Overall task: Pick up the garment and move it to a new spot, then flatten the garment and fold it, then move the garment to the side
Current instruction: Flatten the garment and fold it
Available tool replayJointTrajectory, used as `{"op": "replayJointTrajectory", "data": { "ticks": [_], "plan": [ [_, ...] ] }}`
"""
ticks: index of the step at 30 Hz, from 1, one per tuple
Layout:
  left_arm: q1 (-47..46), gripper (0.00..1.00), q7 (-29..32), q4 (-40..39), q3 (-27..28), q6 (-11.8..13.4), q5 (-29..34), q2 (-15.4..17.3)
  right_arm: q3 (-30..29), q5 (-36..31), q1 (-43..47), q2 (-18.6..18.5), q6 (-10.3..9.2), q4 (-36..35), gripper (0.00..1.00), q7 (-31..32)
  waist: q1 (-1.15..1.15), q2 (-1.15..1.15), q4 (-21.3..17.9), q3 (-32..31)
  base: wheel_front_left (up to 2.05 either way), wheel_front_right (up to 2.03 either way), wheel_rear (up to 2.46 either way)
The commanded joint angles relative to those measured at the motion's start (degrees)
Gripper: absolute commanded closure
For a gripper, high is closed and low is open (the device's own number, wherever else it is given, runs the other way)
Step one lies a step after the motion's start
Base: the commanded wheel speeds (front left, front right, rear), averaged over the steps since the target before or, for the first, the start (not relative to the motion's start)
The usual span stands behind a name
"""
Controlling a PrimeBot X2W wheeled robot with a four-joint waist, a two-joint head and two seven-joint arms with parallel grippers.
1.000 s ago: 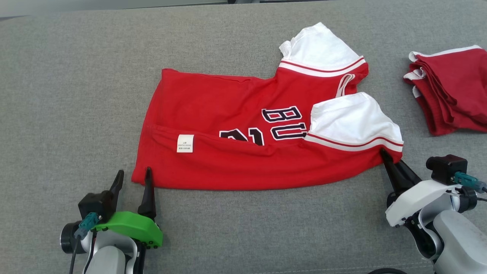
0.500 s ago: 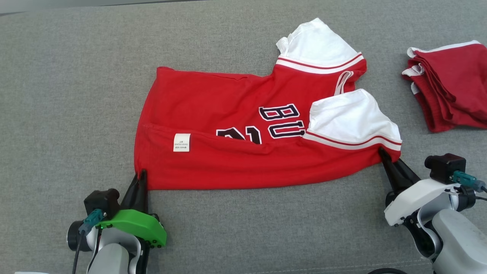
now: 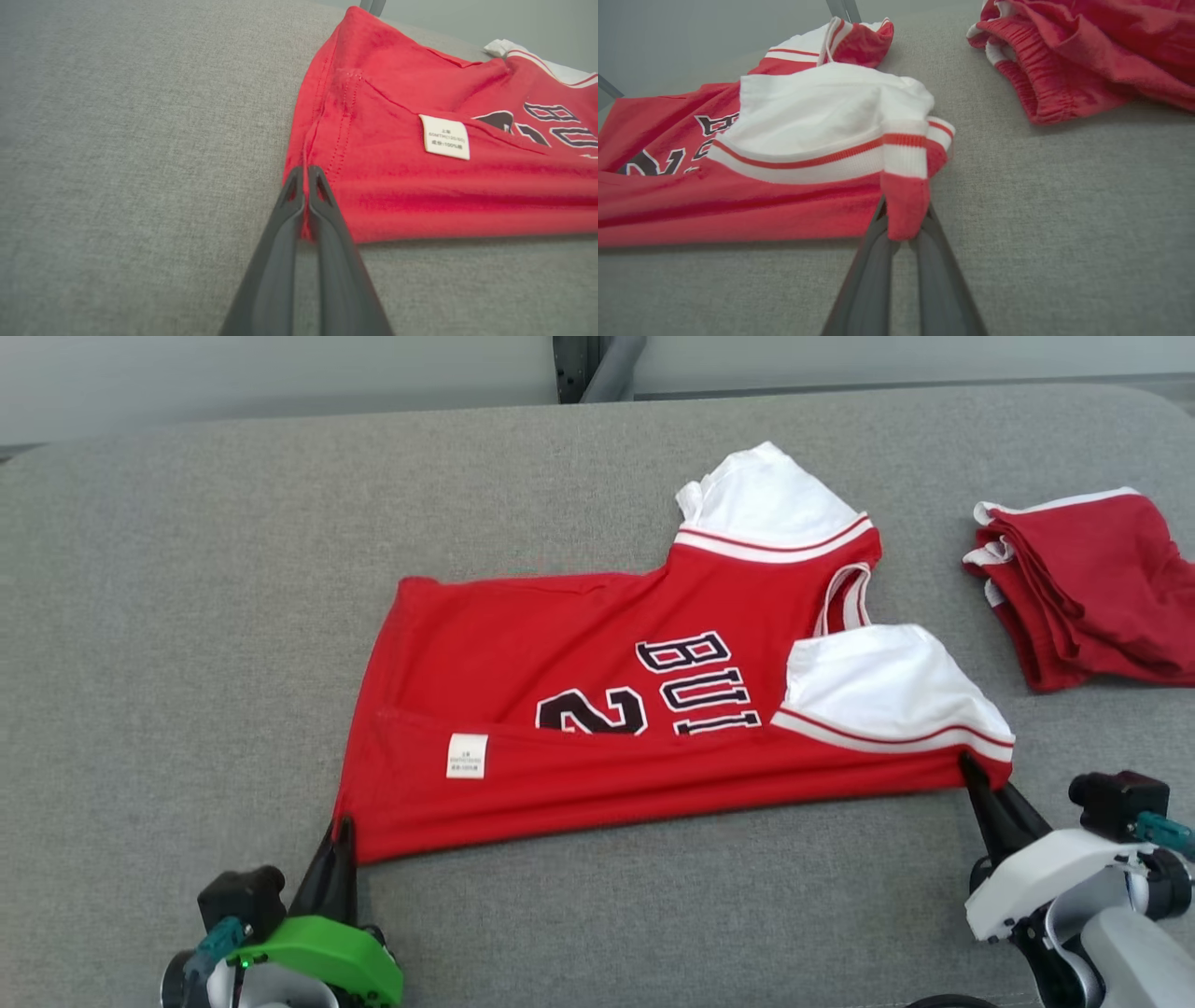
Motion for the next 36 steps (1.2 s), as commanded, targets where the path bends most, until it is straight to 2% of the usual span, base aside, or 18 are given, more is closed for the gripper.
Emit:
{"op": "replayJointTrajectory", "data": {
  "ticks": [1,10,16,20,21,22,29,36],
  "plan": [
    [1.8,1.0,0.0,-0.1,0.6,0.2,-0.6,0.6,-0.8,-0.5,1.7,-0.1,-0.15,-0.1,1.0,0.0,0.0,0.0,0.1,-3.0,0.0,0.0,0.0],
    [9.6,1.0,0.0,0.3,1.1,1.5,-0.4,0.8,-6.9,-2.4,10.7,1.8,-0.21,-1.9,1.0,-0.1,0.0,0.0,-1.3,-9.3,0.0,0.0,0.0],
    [12.7,1.0,0.0,1.1,1.4,3.1,-0.4,0.9,-11.0,-4.7,14.4,2.9,-0.33,-1.0,1.0,-0.1,0.0,0.0,-1.7,-10.4,0.0,0.0,0.0],
    [13.4,1.0,0.0,1.6,1.1,3.2,-0.5,0.9,-11.4,-5.9,15.4,4.3,-0.36,0.6,1.0,-0.1,0.0,0.0,-1.5,-10.4,0.0,0.0,0.0],
    [13.4,0.73,0.0,1.6,1.0,3.2,-0.5,0.9,-11.6,-6.0,15.5,4.6,-0.36,1.1,0.56,-0.1,0.0,0.0,-1.4,-10.4,0.0,0.0,0.0],
    [13.4,0.0,0.0,1.6,0.9,3.2,-0.5,0.9,-11.9,-6.2,15.4,4.8,-0.36,1.3,0.0,-0.1,0.0,0.0,-1.4,-10.3,0.0,0.0,0.0],
    [12.1,0.0,0.0,-4.2,1.2,3.3,0.4,0.5,-16.6,-10.0,12.7,5.6,-0.11,-1.4,0.0,-0.1,0.0,0.0,-0.8,-7.5,0.0,0.0,0.0],
    [6.2,0.0,0.0,-7.7,2.2,2.6,2.4,0.5,-16.2,-12.2,6.9,5.6,-0.11,-5.2,0.0,-0.1,0.0,0.0,-0.3,-3.1,0.0,0.0,0.0]
  ]
}}
